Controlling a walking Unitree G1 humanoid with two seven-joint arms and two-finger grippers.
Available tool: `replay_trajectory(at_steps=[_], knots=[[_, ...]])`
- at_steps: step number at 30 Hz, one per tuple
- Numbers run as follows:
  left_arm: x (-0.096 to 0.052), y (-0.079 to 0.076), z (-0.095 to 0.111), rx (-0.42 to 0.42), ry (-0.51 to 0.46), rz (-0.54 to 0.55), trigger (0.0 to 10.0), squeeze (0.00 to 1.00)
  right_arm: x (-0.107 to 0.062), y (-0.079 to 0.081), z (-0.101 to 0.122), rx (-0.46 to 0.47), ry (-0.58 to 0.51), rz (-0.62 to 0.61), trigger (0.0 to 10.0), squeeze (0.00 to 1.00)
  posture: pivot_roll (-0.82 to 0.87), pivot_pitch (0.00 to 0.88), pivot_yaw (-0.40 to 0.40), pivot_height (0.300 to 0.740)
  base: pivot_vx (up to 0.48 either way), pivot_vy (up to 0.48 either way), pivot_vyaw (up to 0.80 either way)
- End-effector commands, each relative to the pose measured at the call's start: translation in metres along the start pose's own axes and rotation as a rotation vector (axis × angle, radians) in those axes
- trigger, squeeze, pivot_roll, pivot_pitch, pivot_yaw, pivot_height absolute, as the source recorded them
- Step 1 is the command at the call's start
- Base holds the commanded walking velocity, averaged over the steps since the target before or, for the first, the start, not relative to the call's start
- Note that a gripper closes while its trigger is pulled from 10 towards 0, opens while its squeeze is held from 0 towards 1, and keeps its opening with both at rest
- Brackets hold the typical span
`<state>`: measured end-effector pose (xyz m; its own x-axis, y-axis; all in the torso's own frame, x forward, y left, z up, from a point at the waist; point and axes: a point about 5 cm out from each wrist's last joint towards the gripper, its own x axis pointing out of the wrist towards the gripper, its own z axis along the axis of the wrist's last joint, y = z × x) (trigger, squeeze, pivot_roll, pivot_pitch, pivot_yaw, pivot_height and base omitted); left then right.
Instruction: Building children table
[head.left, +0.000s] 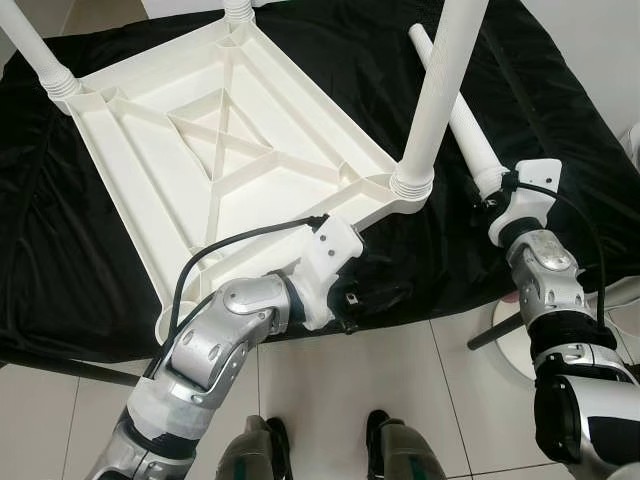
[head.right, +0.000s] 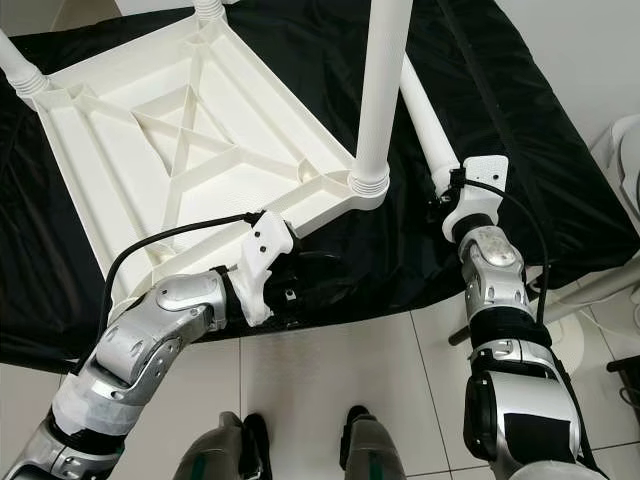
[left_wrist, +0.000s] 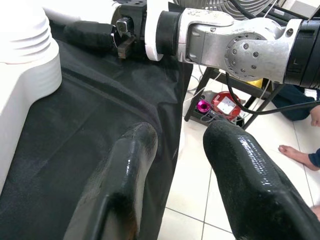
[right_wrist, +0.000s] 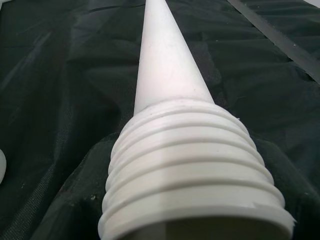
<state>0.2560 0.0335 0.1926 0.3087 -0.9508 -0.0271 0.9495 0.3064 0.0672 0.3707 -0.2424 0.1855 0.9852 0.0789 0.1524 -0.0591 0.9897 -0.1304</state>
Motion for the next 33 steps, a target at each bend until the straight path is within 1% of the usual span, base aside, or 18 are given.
replay_trajectory(at_steps=[1,5,6,9,11,12,14,19,21,22,23,24,26,28,29,30,32,33], knots=[[-0.001,0.001,0.002,0.004,0.001,0.009,10.0,0.0,-0.007,0.006,-0.018,0.066,0.046,0.02,0.0,0.0,-0.03,0.214,0.098,0.74,0.0,0.0,0.0],[-0.002,0.003,0.002,0.01,0.001,0.022,10.0,0.0,-0.013,0.009,-0.027,0.092,0.07,0.017,0.0,0.0,-0.03,0.198,0.097,0.74,0.0,0.0,0.0],[-0.003,0.004,0.003,0.022,0.0,0.032,10.0,0.0,-0.015,0.01,-0.03,0.094,0.064,0.009,10.0,0.0,-0.03,0.187,0.096,0.74,0.0,0.0,0.0],[-0.003,0.005,0.002,0.023,0.001,0.038,10.0,0.0,-0.018,0.013,-0.032,0.097,0.04,0.011,10.0,0.0,-0.03,0.172,0.095,0.74,0.0,0.0,0.0],[-0.004,0.008,0.003,0.01,-0.014,0.063,10.0,0.0,-0.022,0.014,-0.025,0.048,-0.048,-0.05,10.0,0.0,-0.04,0.154,0.094,0.74,0.0,0.0,0.0],[-0.004,0.009,0.003,0.006,-0.022,0.073,10.0,0.0,-0.025,0.014,-0.018,0.024,-0.122,-0.087,10.0,0.0,-0.04,0.143,0.09,0.74,0.0,0.0,0.0],[-0.006,0.012,0.006,-0.005,-0.036,0.089,10.0,0.0,-0.03,0.018,-0.009,0.047,-0.216,-0.091,10.0,0.0,-0.03,0.129,0.086,0.74,0.0,0.0,0.0],[-0.008,0.015,0.009,-0.013,-0.059,0.104,10.0,0.0,-0.034,0.023,-0.001,0.056,-0.281,-0.083,10.0,0.0,-0.04,0.12,0.082,0.74,0.0,0.0,0.0],[-0.01,0.018,0.011,-0.024,-0.078,0.113,10.0,0.0,-0.036,0.028,0.003,0.076,-0.307,-0.063,10.0,0.0,-0.04,0.114,0.078,0.74,0.0,0.0,0.0],[-0.011,0.02,0.013,-0.032,-0.09,0.119,10.0,0.0,-0.037,0.033,0.009,0.104,-0.342,-0.049,10.0,0.0,-0.04,0.099,0.074,0.74,0.0,0.0,0.0],[-0.011,0.02,0.013,-0.032,-0.09,0.119,10.0,0.0,-0.037,0.033,0.009,0.104,-0.342,-0.049,10.0,0.0,-0.04,0.099,0.074,0.74,0.0,0.0,0.0],[-0.013,0.023,0.015,-0.034,-0.1,0.13,10.0,0.0,-0.038,0.039,0.016,0.121,-0.381,-0.029,10.0,0.0,-0.05,0.095,0.072,0.74,0.0,0.0,0.0],[-0.013,0.023,0.015,-0.034,-0.1,0.13,10.0,0.0,-0.038,0.039,0.016,0.121,-0.381,-0.029,10.0,0.0,-0.05,0.095,0.072,0.74,0.0,0.0,0.0],[-0.016,0.03,0.018,-0.043,-0.119,0.146,10.0,0.0,-0.037,0.05,0.034,0.136,-0.456,0.001,10.0,0.0,-0.05,0.078,0.067,0.74,0.0,0.0,0.0],[-0.016,0.03,0.018,-0.043,-0.119,0.146,10.0,0.0,-0.037,0.05,0.034,0.136,-0.456,0.001,10.0,0.0,-0.05,0.078,0.067,0.74,0.0,0.0,0.0],[-0.017,0.034,0.022,-0.05,-0.135,0.156,10.0,0.0,-0.034,0.053,0.047,0.123,-0.499,0.018,10.0,0.0,-0.05,0.106,0.07,0.74,0.0,0.0,0.0],[-0.017,0.034,0.022,-0.05,-0.135,0.156,10.0,0.0,-0.034,0.053,0.047,0.123,-0.499,0.018,10.0,0.0,-0.05,0.106,0.07,0.74,0.0,0.0,0.0],[-0.018,0.038,0.026,-0.06,-0.15,0.16,10.0,0.0,-0.029,0.055,0.059,0.121,-0.53,0.026,10.0,0.0,-0.05,0.124,0.071,0.74,0.0,0.0,0.0]])
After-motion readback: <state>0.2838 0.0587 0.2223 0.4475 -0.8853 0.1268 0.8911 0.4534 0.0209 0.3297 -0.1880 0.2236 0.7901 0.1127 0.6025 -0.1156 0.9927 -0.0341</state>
